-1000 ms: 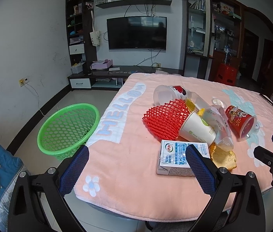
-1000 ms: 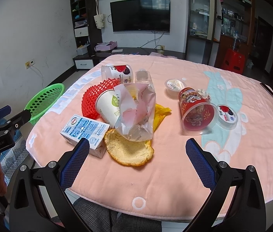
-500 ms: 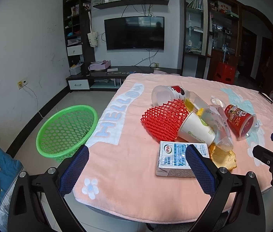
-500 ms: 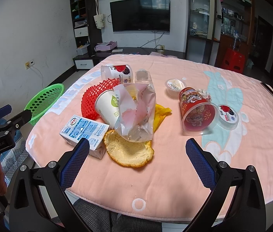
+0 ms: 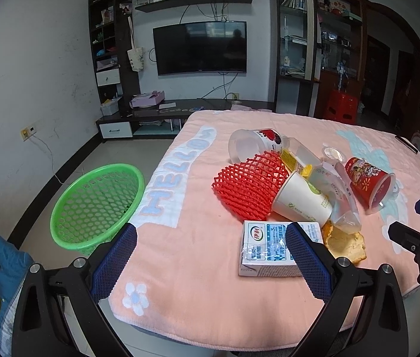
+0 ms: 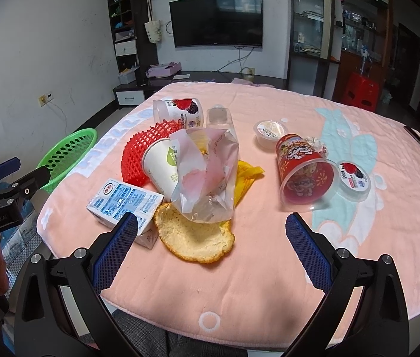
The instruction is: Collect trash
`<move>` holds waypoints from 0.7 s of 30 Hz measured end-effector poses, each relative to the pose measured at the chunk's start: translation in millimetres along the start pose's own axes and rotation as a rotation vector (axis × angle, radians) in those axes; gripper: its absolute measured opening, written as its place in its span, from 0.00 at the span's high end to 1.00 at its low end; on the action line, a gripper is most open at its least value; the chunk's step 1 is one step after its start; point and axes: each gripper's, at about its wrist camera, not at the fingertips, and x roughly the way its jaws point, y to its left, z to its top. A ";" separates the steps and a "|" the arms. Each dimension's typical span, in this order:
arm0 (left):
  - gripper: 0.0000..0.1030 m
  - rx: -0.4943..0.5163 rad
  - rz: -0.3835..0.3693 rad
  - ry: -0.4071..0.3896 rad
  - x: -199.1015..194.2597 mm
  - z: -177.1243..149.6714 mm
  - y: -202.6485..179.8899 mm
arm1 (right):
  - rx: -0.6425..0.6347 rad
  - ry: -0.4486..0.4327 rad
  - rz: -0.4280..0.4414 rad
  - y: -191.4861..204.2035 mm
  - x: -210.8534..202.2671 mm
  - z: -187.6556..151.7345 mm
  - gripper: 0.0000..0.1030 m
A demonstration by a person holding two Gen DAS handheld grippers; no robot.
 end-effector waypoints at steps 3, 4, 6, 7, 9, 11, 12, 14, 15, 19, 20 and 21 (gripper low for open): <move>0.06 -0.002 -0.014 0.009 4.8 2.2 1.1 | 0.001 0.003 0.003 -1.6 2.3 1.5 0.04; 0.06 -0.002 -0.018 0.012 6.1 2.4 1.5 | 0.002 0.003 0.002 -2.5 3.2 2.2 0.04; 0.06 -0.002 -0.024 0.017 9.0 3.3 1.6 | 0.001 0.005 0.005 -4.0 5.0 4.4 0.04; 0.06 0.001 -0.028 0.021 11.3 4.3 1.9 | 0.001 0.004 0.005 -5.0 5.4 5.1 0.04; 0.06 0.009 -0.033 0.025 14.3 5.7 1.5 | 0.004 0.006 0.011 -6.4 6.5 6.2 0.04; 0.06 0.019 -0.038 0.029 17.6 7.3 0.2 | 0.006 0.009 0.015 -7.6 8.6 8.0 0.04; 0.06 0.022 -0.042 0.031 19.3 8.1 -0.2 | 0.007 0.011 0.016 -8.3 9.9 8.8 0.04; 0.06 0.024 -0.053 0.040 24.2 10.0 0.1 | 0.005 0.015 0.021 -9.2 12.8 10.5 0.05; 0.06 0.022 -0.060 0.046 27.1 10.9 0.8 | 0.004 0.017 0.021 -9.4 14.4 11.3 0.05; 0.06 0.021 -0.073 0.063 36.7 13.1 3.4 | 0.003 0.028 0.038 -10.2 22.7 14.6 0.07; 0.06 0.021 -0.078 0.068 39.3 13.6 3.9 | 0.001 0.030 0.040 -10.2 24.2 15.3 0.08; 0.06 0.024 -0.079 0.070 41.3 14.0 4.2 | -0.001 0.034 0.045 -10.3 27.4 17.3 0.09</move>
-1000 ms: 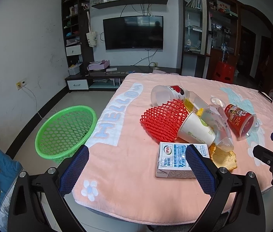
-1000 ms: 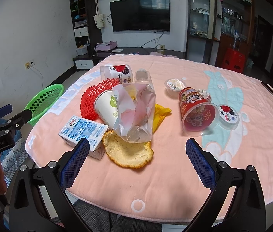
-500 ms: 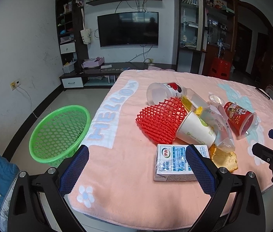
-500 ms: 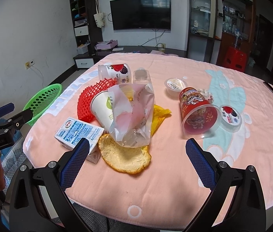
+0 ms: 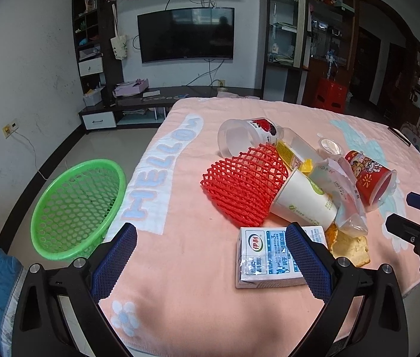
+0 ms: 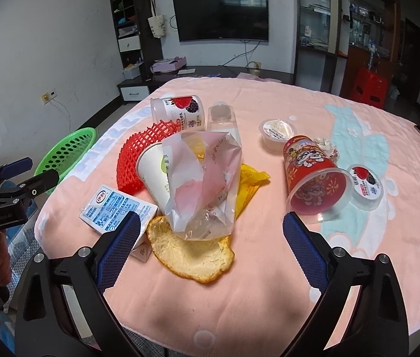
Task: Collect trash
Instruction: 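Grasp the clear plastic bag with the right gripper while the left gripper approaches the milk carton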
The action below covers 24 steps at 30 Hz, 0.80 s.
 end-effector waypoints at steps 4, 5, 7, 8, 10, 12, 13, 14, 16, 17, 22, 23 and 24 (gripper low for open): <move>0.06 0.007 -0.002 0.006 6.3 1.7 2.1 | -0.003 0.016 0.014 0.6 12.5 7.5 0.12; 0.06 0.007 -0.006 0.008 7.7 2.1 2.7 | -0.001 0.021 0.022 0.9 16.4 9.4 0.12; 0.06 0.005 -0.010 0.012 10.7 3.0 4.3 | 0.007 0.037 0.036 0.6 26.1 14.5 0.16; 0.06 0.005 -0.009 0.013 12.0 3.3 5.0 | 0.011 0.045 0.048 0.9 31.4 17.3 0.16; 0.06 0.006 -0.008 0.018 14.4 4.1 6.2 | 0.007 0.056 0.053 2.8 39.9 22.2 0.19; 0.06 0.006 -0.013 0.022 17.1 5.1 7.2 | 0.007 0.061 0.058 4.1 47.6 26.6 0.21; 0.06 0.006 -0.017 0.024 18.5 5.8 7.4 | 0.013 0.068 0.062 3.6 53.2 29.2 0.24; 0.06 0.008 -0.019 0.026 19.9 6.7 7.1 | 0.018 0.074 0.063 3.0 57.5 30.9 0.26; 0.06 0.017 -0.021 0.024 22.0 8.4 5.4 | 0.033 0.083 0.061 -0.3 66.5 34.4 0.32; 0.06 0.021 -0.023 0.024 22.6 9.3 4.3 | 0.041 0.089 0.058 -2.3 70.5 35.6 0.32; 0.06 0.055 -0.044 0.024 30.0 13.5 -4.5 | 0.056 0.120 0.055 -7.7 85.2 38.0 0.48; 0.06 0.063 -0.047 0.027 32.6 14.7 -6.6 | 0.062 0.125 0.058 -8.4 87.2 38.0 0.51; 0.06 0.069 -0.053 0.030 35.2 16.3 -8.2 | 0.069 0.130 0.063 -9.9 88.6 37.8 0.56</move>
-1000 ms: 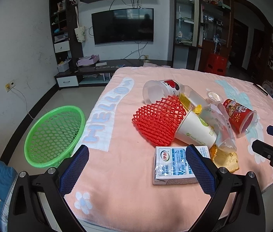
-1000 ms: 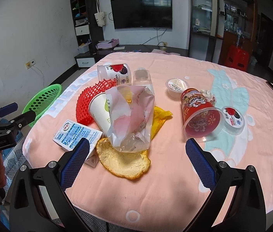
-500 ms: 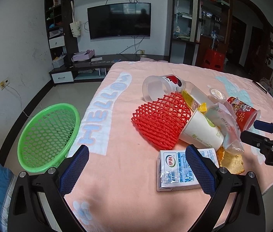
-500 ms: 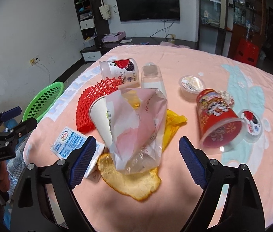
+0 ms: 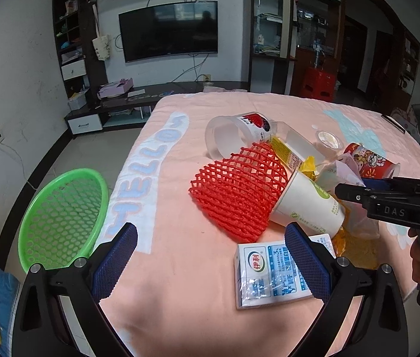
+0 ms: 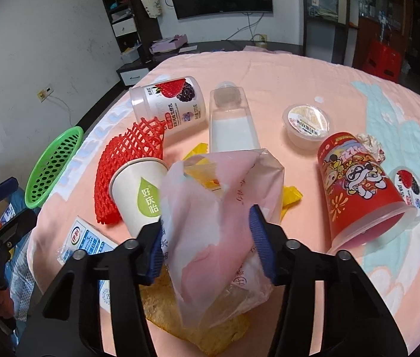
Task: Collect trash
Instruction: 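Grasp the clear plastic bag with the right gripper while the left gripper approaches the milk carton, then close the left gripper on the white-and-blue milk carton while the right gripper holds the bag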
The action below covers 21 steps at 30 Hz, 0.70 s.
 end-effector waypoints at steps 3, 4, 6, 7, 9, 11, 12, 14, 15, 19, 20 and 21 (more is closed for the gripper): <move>0.07 0.004 -0.021 0.008 5.7 4.5 -1.1 | 0.010 0.000 0.003 -3.8 0.4 -0.3 0.65; 0.07 0.004 -0.033 0.011 8.0 6.3 -1.2 | 0.012 -0.002 0.005 -5.4 -0.4 -0.6 0.68; 0.07 0.008 -0.060 0.015 10.9 9.6 -3.3 | 0.008 -0.007 -0.001 -7.5 -2.5 -1.3 0.73; 0.07 0.016 -0.072 0.016 12.8 11.3 -6.6 | 0.007 -0.008 -0.005 -7.4 -3.2 -0.3 0.77; 0.08 0.036 -0.095 0.019 16.0 14.0 -14.3 | 0.010 -0.013 -0.004 -10.3 -4.5 -0.6 0.79; 0.13 0.063 -0.125 0.019 17.5 16.0 -23.7 | 0.015 -0.016 -0.003 -14.1 -6.9 -1.6 0.83; 0.17 0.076 -0.125 0.019 18.3 16.3 -26.9 | 0.018 -0.021 0.000 -16.4 -9.3 -2.3 0.85; 0.17 0.080 -0.133 0.024 18.7 16.6 -29.9 | 0.022 -0.028 0.003 -18.1 -13.0 -2.5 0.88; 0.17 0.070 -0.151 0.026 17.3 15.7 -29.5 | 0.022 -0.035 0.006 -19.9 -16.6 -3.2 0.89; 0.18 0.131 -0.215 0.024 7.8 6.2 -36.2 | 0.019 -0.049 0.022 -22.2 -26.7 -4.1 0.91; 0.18 0.155 -0.235 0.028 5.9 4.3 -38.5 | 0.017 -0.050 0.027 -22.5 -28.7 -4.4 0.91; 0.17 0.179 -0.255 0.027 3.6 2.0 -40.4 | 0.014 -0.054 0.032 -23.3 -32.3 -4.8 0.91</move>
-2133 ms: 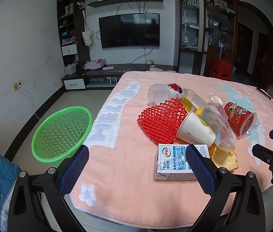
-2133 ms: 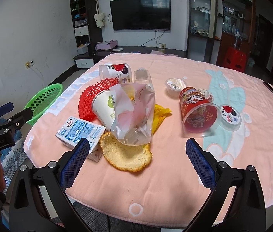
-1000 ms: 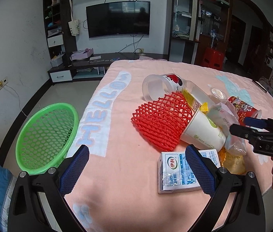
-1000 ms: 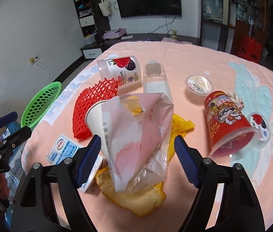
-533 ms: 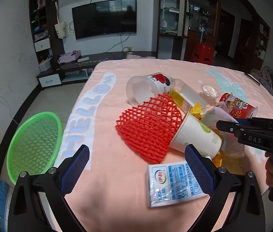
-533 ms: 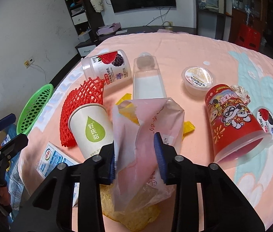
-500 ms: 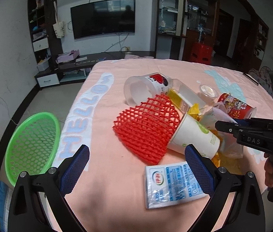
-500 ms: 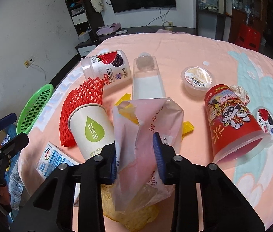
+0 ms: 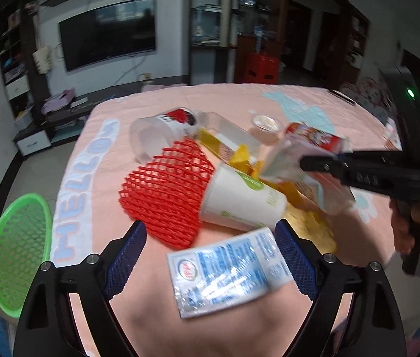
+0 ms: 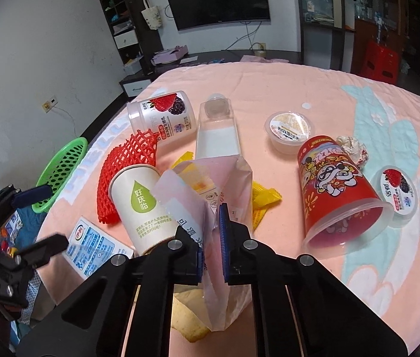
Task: Collect trash
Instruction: 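Close the left gripper on the white-and-blue milk carton while the right gripper holds the bag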
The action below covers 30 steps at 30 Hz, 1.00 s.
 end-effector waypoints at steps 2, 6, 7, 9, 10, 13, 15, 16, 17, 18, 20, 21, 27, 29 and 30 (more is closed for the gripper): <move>0.17 0.059 -0.068 0.011 -1.7 -3.1 -3.9 | -0.003 -0.008 0.006 -0.4 -5.3 0.3 0.91; 0.13 0.181 -0.160 0.050 5.4 -7.9 -5.1 | -0.013 -0.015 0.022 1.0 -18.3 -0.9 0.91; 0.13 0.212 -0.161 0.059 8.7 -8.2 -4.0 | -0.014 -0.015 0.022 1.2 -20.6 -1.1 0.91; 0.11 0.257 -0.190 0.083 15.0 -7.7 -0.4 | -0.012 -0.019 0.020 0.9 -25.2 -1.5 0.91; 0.11 0.269 -0.214 0.091 17.6 -6.8 1.3 | -0.006 -0.020 0.023 -0.2 -28.2 -1.4 0.91; 0.11 0.324 -0.289 0.111 24.5 -4.3 1.8 | 0.003 -0.023 0.026 -2.4 -35.6 -1.0 0.91; 0.11 0.377 -0.320 0.117 27.7 -3.2 -3.8 | -0.001 -0.026 0.015 -2.9 -38.3 -1.5 0.91; 0.11 0.398 -0.331 0.121 30.2 -2.5 -5.5 | 0.000 -0.026 0.011 -3.5 -39.8 -1.9 0.91; 0.11 0.423 -0.336 0.125 31.8 -2.5 -8.0 | 0.002 -0.024 0.008 -4.2 -40.7 -2.6 0.91; 0.11 0.445 -0.344 0.130 34.1 -2.4 -10.3 | 0.004 -0.023 0.006 -4.6 -41.4 -3.0 0.91; 0.11 0.467 -0.371 0.147 39.6 -2.4 -12.4 | 0.009 -0.022 -0.001 -7.2 -43.0 -3.2 0.91; 0.11 0.484 -0.377 0.160 44.1 -2.8 -13.9 | 0.012 -0.022 -0.004 -8.3 -43.7 -3.5 0.91; 0.11 0.574 -0.370 0.205 64.1 -8.4 -21.0 | 0.019 -0.012 -0.011 -12.1 -42.9 -3.6 0.91; 0.11 0.595 -0.367 0.214 69.5 -9.6 -22.7 | 0.020 -0.010 -0.011 -11.5 -42.1 -3.7 0.91; 0.11 0.600 -0.368 0.219 72.5 -9.7 -23.3 | 0.018 -0.008 -0.012 -10.5 -41.4 -4.2 0.91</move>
